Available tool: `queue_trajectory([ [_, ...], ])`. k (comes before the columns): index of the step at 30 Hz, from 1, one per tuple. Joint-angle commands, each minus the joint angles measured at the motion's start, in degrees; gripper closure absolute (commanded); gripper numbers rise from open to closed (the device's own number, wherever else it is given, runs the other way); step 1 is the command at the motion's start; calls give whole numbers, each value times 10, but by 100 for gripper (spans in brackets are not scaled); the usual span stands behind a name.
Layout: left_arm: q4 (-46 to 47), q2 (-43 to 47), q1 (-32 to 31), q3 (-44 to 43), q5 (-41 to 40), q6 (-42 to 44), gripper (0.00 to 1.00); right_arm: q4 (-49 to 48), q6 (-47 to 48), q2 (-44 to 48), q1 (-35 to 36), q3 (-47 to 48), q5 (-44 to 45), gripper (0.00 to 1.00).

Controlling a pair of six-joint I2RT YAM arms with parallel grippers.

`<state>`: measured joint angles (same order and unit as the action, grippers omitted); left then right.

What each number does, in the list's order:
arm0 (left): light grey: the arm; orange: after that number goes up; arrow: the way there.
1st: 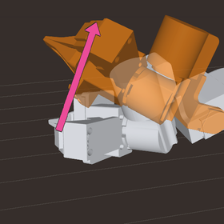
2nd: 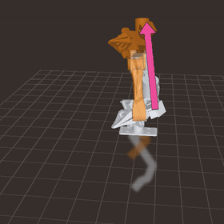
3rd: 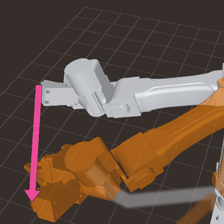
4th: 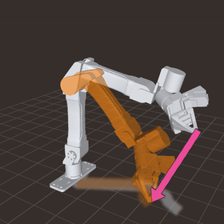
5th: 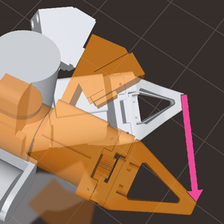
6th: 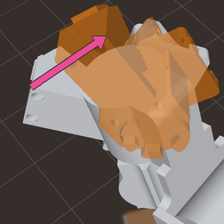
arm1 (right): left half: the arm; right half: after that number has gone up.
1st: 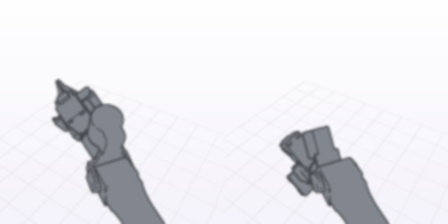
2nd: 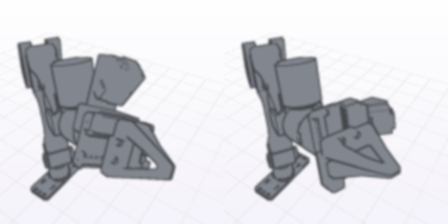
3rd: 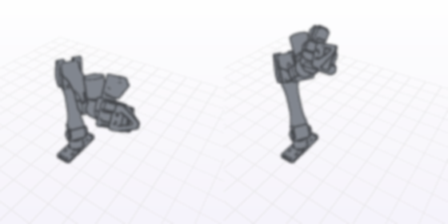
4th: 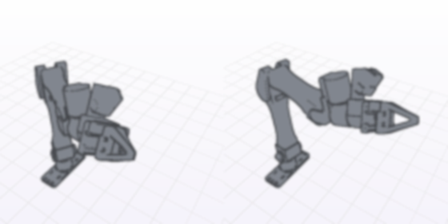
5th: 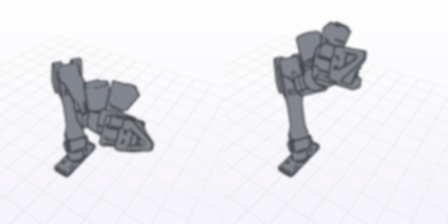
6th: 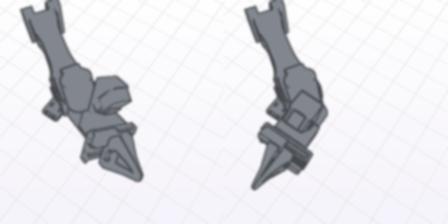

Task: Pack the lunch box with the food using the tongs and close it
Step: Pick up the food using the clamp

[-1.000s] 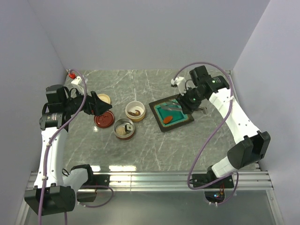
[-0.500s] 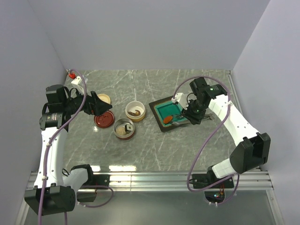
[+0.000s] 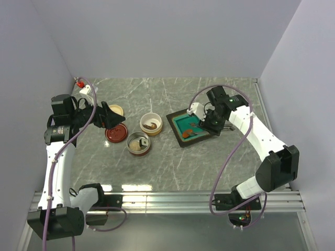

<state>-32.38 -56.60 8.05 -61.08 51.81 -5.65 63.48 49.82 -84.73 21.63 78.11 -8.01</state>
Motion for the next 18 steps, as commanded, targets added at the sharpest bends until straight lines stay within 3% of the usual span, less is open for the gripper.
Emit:
queue_trajectory([
  [1, 18, -1, 2, -17, 17, -7, 1, -19, 18, 1, 17, -12, 18, 46],
  [10, 20, -5, 2, -21, 18, -8, 1, -58, 22, -12, 58, -45, 54, 46],
  [18, 14, -4, 2, -20, 15, 0, 2, -71, -8, -49, 62, -8, 51, 47],
])
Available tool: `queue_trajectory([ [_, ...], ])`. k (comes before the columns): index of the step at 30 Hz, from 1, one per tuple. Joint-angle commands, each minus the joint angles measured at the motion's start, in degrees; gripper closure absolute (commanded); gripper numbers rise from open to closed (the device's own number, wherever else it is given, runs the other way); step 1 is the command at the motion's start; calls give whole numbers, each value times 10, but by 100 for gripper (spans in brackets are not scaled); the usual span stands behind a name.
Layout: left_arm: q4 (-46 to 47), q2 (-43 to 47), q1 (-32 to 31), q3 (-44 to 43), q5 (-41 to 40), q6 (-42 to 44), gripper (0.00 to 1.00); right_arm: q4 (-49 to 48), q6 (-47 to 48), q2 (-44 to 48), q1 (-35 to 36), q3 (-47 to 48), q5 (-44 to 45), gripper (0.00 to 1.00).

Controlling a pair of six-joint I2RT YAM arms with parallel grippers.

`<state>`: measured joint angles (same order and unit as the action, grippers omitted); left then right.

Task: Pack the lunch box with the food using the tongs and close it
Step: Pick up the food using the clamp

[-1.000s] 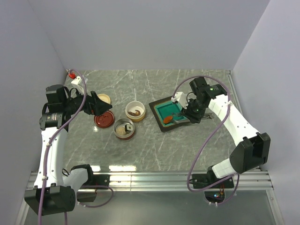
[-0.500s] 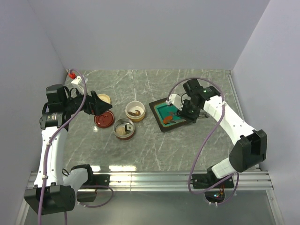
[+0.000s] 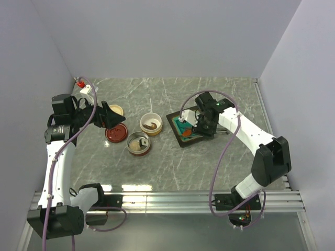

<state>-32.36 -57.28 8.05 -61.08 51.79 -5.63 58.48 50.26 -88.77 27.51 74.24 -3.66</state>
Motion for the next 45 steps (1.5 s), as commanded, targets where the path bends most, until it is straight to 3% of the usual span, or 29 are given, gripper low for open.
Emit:
queue_trajectory([
  [1, 15, 3, 2, -19, 15, -1, 2, -22, -13, -12, 4, 33, 11, 47],
  [10, 14, 3, 2, -17, 11, 1, 2, 1, -25, -52, -13, 70, -1, 48],
  [23, 15, 11, 1, -12, 9, 1, 2, 58, 12, -14, -33, 80, -49, 47],
  [45, 23, 6, 2, -8, 14, -6, 2, 47, 29, -68, -51, 87, -12, 46],
])
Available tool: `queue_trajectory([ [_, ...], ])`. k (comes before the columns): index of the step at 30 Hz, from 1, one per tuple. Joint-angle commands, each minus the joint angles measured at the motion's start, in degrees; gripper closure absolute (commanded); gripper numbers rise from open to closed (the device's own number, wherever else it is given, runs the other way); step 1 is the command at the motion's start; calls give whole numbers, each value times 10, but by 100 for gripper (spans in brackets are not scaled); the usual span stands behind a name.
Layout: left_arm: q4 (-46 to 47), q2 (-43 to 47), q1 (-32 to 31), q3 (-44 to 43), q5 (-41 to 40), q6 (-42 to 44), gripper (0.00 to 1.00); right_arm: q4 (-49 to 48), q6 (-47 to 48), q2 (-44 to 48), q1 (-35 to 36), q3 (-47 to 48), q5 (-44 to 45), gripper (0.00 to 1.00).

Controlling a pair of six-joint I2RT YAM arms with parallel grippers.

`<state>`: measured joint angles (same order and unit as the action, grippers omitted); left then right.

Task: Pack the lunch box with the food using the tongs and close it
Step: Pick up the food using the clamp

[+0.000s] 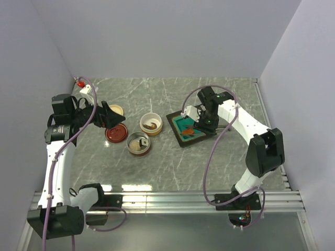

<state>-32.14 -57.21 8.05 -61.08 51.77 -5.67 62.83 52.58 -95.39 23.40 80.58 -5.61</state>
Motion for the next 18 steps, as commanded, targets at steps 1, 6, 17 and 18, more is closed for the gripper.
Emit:
queue_trajectory([
  [1, 21, 5, 1, -9, 14, -7, 2, 3, 5, -1, -12, 23, 10, 46],
  [6, 22, 5, 2, -9, 16, -7, 2, -2, 6, -9, -21, 27, 12, 47],
  [17, 22, 10, 2, -9, 16, -7, 2, 55, -5, -10, -22, 74, -39, 63],
  [18, 22, 9, 2, -9, 16, -7, 2, 57, -10, -6, -22, 85, -43, 64],
])
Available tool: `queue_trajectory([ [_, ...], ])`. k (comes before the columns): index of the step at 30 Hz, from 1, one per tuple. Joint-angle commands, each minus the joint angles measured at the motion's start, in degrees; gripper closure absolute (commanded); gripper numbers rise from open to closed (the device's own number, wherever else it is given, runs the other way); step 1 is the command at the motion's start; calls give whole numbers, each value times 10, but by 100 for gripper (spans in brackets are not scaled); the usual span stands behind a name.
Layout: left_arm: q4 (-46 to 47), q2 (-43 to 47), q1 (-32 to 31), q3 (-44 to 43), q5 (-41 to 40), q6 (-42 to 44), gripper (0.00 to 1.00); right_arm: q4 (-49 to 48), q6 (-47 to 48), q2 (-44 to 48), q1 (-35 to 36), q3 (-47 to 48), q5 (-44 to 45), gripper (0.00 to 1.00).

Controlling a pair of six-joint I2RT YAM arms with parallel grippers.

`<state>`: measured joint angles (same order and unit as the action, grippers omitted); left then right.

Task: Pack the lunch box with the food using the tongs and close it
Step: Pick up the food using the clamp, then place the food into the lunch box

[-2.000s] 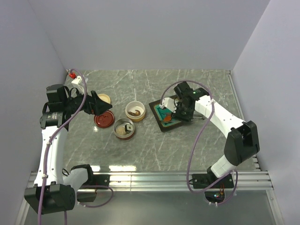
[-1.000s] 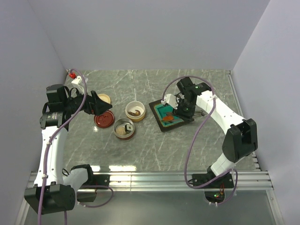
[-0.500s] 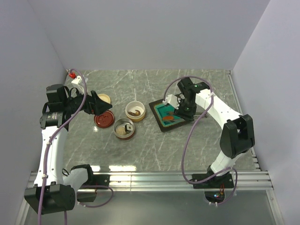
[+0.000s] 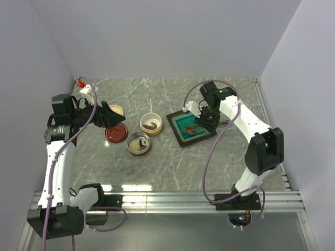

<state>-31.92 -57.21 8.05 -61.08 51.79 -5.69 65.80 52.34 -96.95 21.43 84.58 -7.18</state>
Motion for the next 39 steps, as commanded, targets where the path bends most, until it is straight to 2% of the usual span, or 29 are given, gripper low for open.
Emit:
queue_trajectory([
  [1, 20, 8, 2, -11, 16, -8, 2, 31, -9, 12, -2, 51, -33, 64],
  [10, 23, 4, 2, -13, 17, -11, 2, 57, -52, 23, -1, 114, -76, 64],
  [19, 31, -4, 2, -14, 23, -22, 2, 50, -155, -32, 59, 255, -120, 64],
  [27, 42, -4, 2, -10, 24, -32, 2, -22, -209, -85, 139, 280, -87, 64],
  [39, 56, -3, 2, -5, 22, -39, 1, -58, -227, -149, 159, 310, -61, 62],
])
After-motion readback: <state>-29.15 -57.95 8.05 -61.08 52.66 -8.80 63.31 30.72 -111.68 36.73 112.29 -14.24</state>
